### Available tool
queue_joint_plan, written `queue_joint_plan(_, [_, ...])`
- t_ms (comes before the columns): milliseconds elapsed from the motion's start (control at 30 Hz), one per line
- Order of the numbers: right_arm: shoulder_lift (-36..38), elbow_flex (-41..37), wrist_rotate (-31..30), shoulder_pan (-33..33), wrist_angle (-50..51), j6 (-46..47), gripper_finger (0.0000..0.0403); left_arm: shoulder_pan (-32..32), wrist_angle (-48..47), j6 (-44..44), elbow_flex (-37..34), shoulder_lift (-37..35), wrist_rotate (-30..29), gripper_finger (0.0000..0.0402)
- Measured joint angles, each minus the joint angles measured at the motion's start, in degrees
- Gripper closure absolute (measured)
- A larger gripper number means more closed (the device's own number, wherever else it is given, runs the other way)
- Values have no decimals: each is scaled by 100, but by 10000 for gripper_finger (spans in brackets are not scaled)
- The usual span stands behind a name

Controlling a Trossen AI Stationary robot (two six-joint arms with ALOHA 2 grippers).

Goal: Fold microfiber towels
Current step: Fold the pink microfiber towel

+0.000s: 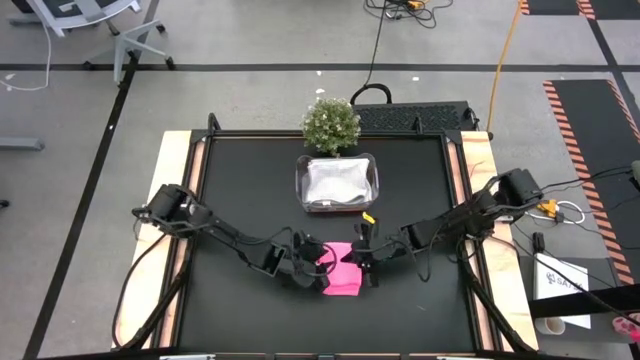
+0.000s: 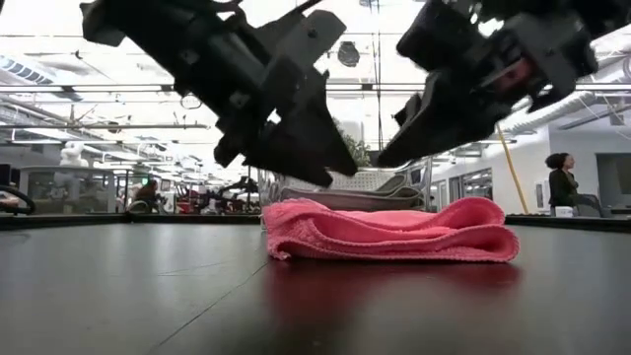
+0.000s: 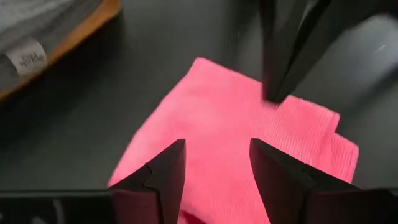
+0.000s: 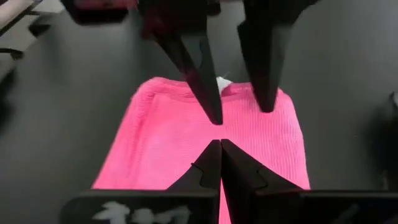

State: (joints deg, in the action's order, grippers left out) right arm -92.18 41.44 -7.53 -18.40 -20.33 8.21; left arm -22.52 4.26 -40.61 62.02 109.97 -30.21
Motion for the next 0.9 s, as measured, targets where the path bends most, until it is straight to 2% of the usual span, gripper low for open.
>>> queue_joint_plan(300, [-1083, -1, -153, 323, -1665, -66, 403, 425, -165, 275, 11, 153, -111, 220])
queue_joint_plan(567, [-1735, 5, -143, 488, -1754, 273, 403, 535, -240, 501, 13, 470, 247, 220])
queue_joint_plan(733, [-2295, -17, -70, 494, -2266, 759, 403, 568, -617, 266, 38, 586, 377, 220])
queue_joint_plan(900, [-2446, -234, 60, 498, -2660, 910, 403, 568, -716, 249, 37, 660, 438, 220])
